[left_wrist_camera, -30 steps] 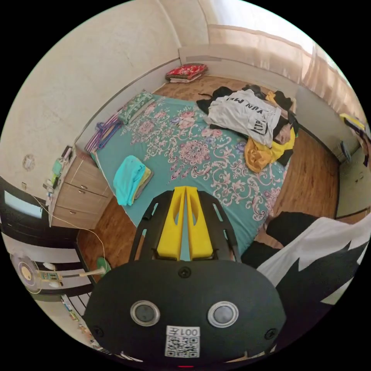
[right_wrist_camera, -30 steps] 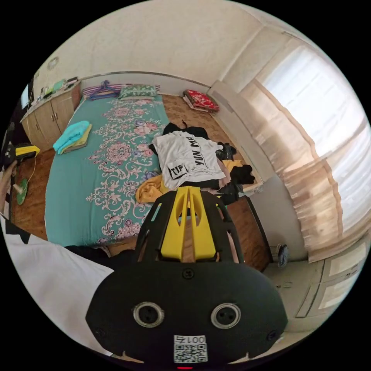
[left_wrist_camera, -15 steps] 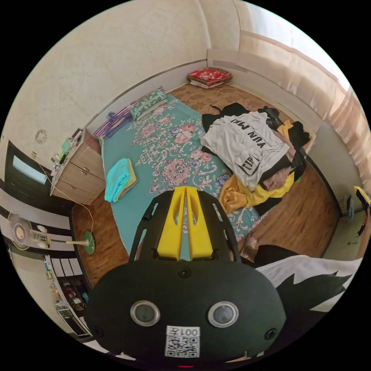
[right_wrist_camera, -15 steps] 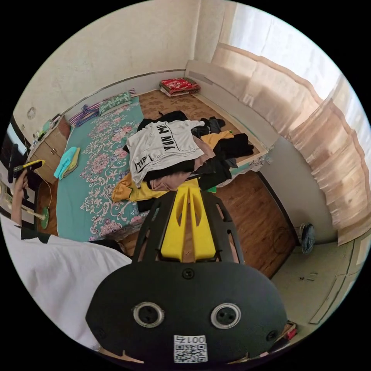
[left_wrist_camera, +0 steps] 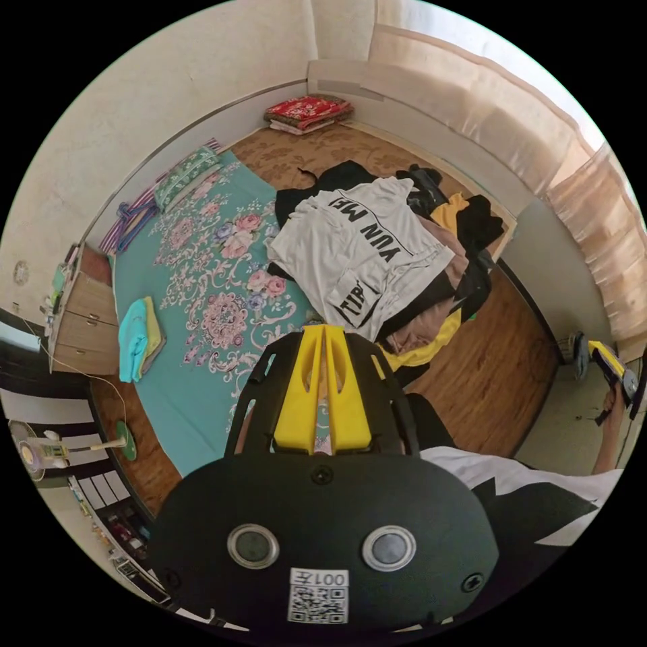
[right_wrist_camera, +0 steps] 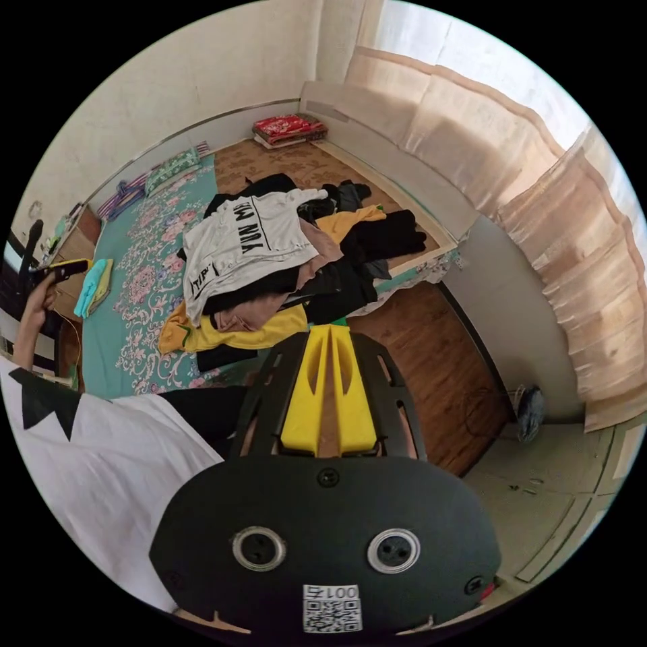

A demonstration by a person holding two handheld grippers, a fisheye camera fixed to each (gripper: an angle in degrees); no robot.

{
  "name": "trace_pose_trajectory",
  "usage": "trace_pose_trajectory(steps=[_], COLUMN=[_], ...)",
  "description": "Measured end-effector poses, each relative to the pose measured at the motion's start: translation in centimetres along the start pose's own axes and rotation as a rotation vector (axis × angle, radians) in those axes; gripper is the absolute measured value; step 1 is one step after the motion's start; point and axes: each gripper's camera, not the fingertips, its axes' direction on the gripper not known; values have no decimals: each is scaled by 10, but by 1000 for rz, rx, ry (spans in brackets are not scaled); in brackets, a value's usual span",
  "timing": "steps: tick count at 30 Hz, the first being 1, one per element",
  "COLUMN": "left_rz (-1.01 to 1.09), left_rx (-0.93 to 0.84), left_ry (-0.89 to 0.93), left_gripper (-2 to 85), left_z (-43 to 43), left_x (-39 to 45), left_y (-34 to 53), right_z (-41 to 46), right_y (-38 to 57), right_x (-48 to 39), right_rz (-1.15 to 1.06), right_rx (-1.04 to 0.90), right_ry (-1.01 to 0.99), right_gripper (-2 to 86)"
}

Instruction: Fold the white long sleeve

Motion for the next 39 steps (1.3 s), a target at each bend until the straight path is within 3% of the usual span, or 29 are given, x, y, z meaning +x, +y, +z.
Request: trace_pose_trajectory(steps=[5,9,17,27,33,39], left_rz=[-25,-22,-20,-189,-134,-172], left_rx=[10,-33,-104,-334,-410,-402], left_ry=[2,1,101,261,143,170], left_gripper=[-10,-11,4,102,88,61], left_z=[82,157,280,410,452,460], left_x=[-3,-10,-22,-53,-58,-81], left_y=[-87,-149,-210,-267,-303,-320], right_z=[-20,-72,-56,85,169,234], right_y=[-73,-154,-307,-469,-543,-584], right_x=[67,104,109,53,33,16], right_rz=[5,77,-98,-653,-829,-970], right_rx=[-56,166,155,-181,-320,-453], right_ry=[101,20,-18,-181,-242,-213], right_gripper=[4,6,24,65,82,102])
